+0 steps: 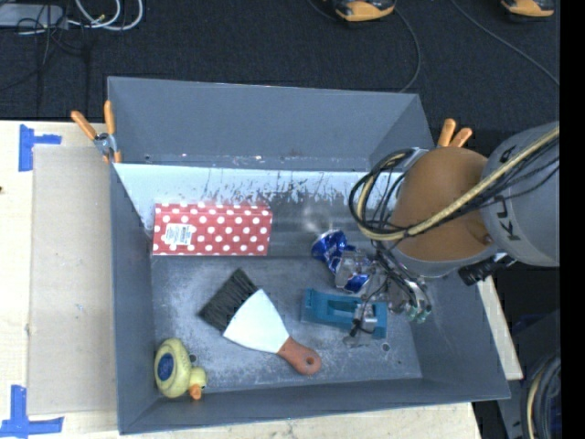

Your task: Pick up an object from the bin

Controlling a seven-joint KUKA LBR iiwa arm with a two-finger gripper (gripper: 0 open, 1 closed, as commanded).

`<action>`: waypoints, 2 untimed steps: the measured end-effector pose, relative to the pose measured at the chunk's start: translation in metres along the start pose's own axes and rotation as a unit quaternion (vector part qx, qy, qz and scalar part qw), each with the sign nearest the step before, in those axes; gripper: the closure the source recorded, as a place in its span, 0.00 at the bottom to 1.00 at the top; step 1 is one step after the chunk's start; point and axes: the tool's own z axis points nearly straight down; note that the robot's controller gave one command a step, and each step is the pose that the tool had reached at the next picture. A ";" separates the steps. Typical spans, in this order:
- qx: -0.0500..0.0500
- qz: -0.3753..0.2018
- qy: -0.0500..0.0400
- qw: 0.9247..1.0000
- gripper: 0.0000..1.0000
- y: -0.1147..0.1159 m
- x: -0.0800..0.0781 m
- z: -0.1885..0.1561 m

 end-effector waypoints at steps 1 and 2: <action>0.000 0.000 0.001 1.000 1.00 0.000 0.000 0.002; 0.000 0.000 0.001 1.000 0.00 0.000 0.000 0.002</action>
Offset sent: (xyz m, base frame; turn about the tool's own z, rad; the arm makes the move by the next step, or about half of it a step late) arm 0.0000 0.0000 0.0000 0.0000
